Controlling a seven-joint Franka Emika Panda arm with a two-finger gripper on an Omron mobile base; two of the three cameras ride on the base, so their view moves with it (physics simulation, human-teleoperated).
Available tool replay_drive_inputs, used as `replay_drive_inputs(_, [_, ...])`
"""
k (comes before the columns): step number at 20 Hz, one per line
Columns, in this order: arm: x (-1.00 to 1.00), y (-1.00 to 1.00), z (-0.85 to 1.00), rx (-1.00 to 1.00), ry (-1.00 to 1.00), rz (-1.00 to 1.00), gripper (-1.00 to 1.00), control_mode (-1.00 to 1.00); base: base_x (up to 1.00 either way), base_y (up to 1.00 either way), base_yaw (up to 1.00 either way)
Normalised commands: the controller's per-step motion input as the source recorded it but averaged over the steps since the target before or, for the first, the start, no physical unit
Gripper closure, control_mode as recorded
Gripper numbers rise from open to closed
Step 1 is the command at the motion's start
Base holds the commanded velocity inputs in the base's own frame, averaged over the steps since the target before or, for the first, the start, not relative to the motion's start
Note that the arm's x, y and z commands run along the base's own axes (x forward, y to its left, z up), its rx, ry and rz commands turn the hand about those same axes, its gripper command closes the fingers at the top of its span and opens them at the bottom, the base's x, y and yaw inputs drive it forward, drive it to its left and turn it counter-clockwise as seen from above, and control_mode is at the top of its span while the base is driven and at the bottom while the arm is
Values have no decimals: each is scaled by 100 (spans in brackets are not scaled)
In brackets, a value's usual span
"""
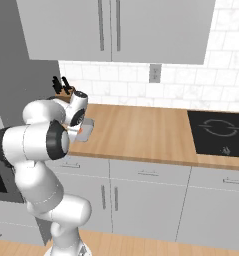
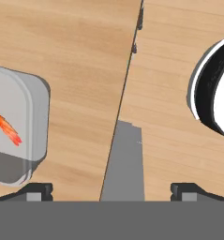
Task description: Take the meat container that has the shrimp and place it on the second highest rack of the freezer. Then take the vegetable container that has the squash and bell pepper and place it on the highest rack of the freezer.
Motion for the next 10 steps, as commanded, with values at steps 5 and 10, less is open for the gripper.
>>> replay_drive_inputs(5, [47, 0, -12, 0, 6, 0, -100, -100, 0, 0, 0])
replay_drive_inputs(10, [34, 0, -28, 0, 10, 0, -100, -100, 0, 0, 0])
